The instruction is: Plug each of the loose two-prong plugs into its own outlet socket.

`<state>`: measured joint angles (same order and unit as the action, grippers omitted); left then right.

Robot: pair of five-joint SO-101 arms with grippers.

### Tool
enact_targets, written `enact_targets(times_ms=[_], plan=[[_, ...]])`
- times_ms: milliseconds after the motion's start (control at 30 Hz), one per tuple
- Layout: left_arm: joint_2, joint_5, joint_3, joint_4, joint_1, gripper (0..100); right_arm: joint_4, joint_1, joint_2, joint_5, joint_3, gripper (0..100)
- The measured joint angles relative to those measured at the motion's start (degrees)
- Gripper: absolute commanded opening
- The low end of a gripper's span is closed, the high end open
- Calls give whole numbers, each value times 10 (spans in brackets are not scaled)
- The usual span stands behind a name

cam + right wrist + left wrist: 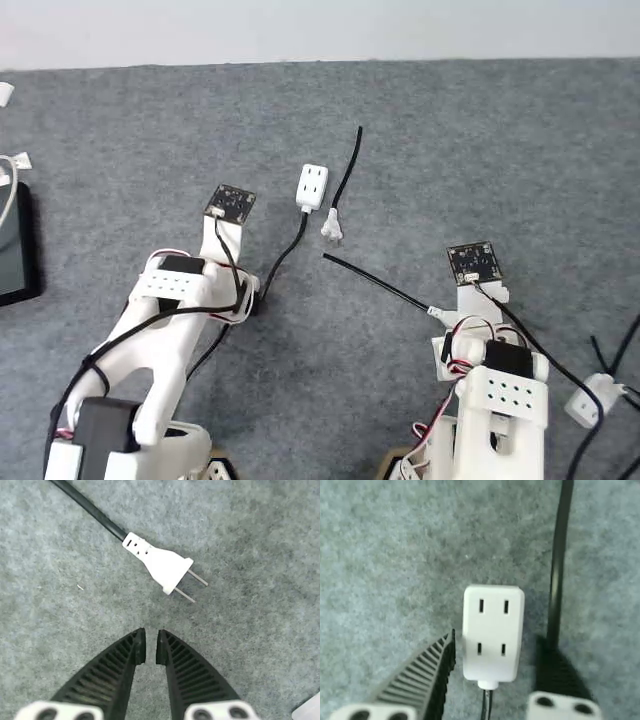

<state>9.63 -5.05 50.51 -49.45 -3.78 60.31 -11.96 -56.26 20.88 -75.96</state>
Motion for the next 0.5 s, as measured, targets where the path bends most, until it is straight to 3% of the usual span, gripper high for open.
enact_targets(times_ms=[233,500], plan=[[-10,11,-11,-66,-47,12,0,0,0,0,0,41],[4,181,-41,-128,-95,15,0,0,0,0,0,41]])
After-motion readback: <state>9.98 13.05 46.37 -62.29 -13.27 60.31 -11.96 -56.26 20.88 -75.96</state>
